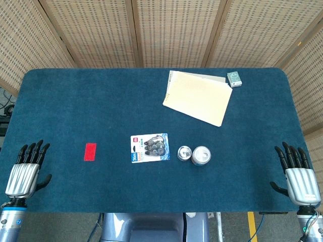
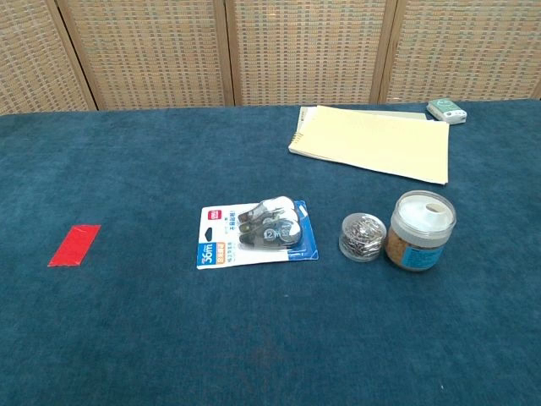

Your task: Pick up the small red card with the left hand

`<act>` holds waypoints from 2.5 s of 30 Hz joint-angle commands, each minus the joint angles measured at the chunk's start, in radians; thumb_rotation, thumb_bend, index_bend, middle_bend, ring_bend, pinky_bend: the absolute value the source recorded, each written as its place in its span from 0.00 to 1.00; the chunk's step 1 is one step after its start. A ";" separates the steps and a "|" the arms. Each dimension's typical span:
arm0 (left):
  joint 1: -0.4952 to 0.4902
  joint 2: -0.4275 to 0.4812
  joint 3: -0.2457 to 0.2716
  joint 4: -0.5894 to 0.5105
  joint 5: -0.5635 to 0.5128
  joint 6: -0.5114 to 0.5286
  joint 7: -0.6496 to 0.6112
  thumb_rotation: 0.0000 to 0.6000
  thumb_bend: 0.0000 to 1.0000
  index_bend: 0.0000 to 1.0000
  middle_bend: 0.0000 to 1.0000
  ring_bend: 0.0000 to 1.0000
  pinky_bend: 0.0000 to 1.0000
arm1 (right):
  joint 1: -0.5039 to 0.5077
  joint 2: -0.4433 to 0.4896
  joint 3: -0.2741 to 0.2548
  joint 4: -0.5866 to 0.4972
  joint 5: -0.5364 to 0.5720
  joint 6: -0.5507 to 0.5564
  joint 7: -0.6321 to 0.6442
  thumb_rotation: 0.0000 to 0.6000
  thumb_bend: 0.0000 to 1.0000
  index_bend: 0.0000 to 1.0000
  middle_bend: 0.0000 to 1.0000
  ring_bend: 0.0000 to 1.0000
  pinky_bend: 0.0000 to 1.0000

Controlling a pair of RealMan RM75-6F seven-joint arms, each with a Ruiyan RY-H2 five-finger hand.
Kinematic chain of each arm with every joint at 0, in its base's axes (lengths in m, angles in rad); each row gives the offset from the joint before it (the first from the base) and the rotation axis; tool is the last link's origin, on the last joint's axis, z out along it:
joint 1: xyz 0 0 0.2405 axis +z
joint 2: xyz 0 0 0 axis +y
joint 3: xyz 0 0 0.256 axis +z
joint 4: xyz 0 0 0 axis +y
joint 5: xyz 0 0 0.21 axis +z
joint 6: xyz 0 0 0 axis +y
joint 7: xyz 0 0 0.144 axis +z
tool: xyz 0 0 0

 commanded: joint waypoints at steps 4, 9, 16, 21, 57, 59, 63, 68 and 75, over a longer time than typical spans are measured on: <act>-0.031 -0.007 -0.023 0.013 -0.032 -0.039 0.010 1.00 0.28 0.00 0.00 0.00 0.00 | 0.000 0.001 0.000 -0.002 -0.003 0.001 0.002 1.00 0.08 0.00 0.00 0.00 0.00; -0.070 -0.031 -0.048 0.019 -0.079 -0.084 0.063 1.00 0.26 0.00 0.00 0.00 0.00 | -0.001 0.001 -0.003 -0.002 -0.008 0.003 0.006 1.00 0.08 0.00 0.00 0.00 0.00; -0.123 -0.087 -0.072 0.038 -0.148 -0.136 0.149 1.00 0.25 0.00 0.00 0.00 0.00 | -0.002 0.006 -0.001 -0.003 -0.008 0.007 0.018 1.00 0.08 0.00 0.00 0.00 0.00; -0.163 -0.142 -0.090 0.069 -0.198 -0.165 0.210 1.00 0.23 0.00 0.00 0.00 0.00 | -0.006 0.010 -0.003 -0.003 -0.016 0.015 0.032 1.00 0.08 0.00 0.00 0.00 0.00; -0.321 -0.371 -0.100 0.272 -0.412 -0.236 0.389 1.00 0.25 0.00 0.00 0.00 0.00 | -0.009 0.012 -0.011 -0.001 -0.036 0.019 0.047 1.00 0.08 0.00 0.00 0.00 0.00; -0.324 -0.379 -0.098 0.280 -0.417 -0.238 0.390 1.00 0.25 0.00 0.00 0.00 0.00 | -0.009 0.013 -0.011 -0.001 -0.037 0.020 0.048 1.00 0.08 0.00 0.00 0.00 0.00; -0.332 -0.396 -0.095 0.300 -0.428 -0.241 0.389 1.00 0.25 0.00 0.00 0.00 0.00 | -0.008 0.014 -0.010 -0.002 -0.037 0.019 0.051 1.00 0.08 0.00 0.00 0.00 0.00; -0.338 -0.410 -0.093 0.319 -0.431 -0.237 0.382 1.00 0.25 0.00 0.00 0.00 0.00 | -0.009 0.013 -0.010 0.000 -0.036 0.019 0.053 1.00 0.08 0.00 0.00 0.00 0.00; -0.346 -0.426 -0.092 0.335 -0.433 -0.228 0.380 1.00 0.25 0.00 0.00 0.00 0.00 | -0.008 0.015 -0.011 -0.002 -0.036 0.015 0.052 1.00 0.08 0.00 0.00 0.00 0.00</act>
